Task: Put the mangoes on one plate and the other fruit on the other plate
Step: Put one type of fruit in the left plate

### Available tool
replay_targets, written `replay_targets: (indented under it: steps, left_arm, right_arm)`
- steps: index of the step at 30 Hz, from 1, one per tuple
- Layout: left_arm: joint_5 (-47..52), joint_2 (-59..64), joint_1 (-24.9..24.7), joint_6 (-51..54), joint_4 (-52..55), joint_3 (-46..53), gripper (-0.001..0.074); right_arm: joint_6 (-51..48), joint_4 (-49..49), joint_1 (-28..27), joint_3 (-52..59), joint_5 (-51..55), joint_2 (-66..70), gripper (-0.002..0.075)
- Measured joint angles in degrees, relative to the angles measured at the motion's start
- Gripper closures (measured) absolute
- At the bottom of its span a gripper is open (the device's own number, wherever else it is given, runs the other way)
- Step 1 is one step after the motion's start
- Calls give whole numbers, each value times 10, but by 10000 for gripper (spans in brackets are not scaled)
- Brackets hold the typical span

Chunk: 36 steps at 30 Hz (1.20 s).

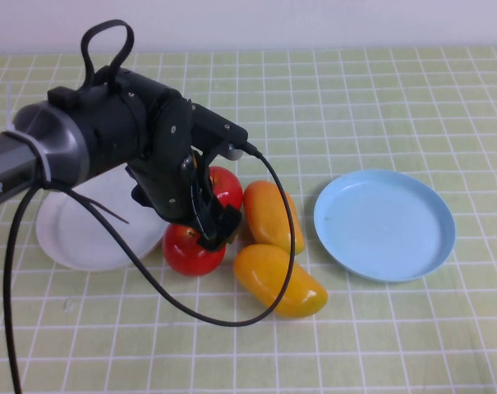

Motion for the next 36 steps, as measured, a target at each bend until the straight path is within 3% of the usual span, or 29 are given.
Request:
replay_targets:
  steps: [26, 33, 36]
  left_arm:
    - [-27, 32, 0, -5, 18, -6, 66]
    - [-25, 32, 0, -6, 18, -6, 164]
    - [-25, 32, 0, -6, 19, -6, 164]
  right_arm:
    - [0, 0, 0, 0, 0, 0, 742]
    - [0, 0, 0, 0, 0, 0, 742]
    - [0, 0, 0, 0, 0, 0, 742]
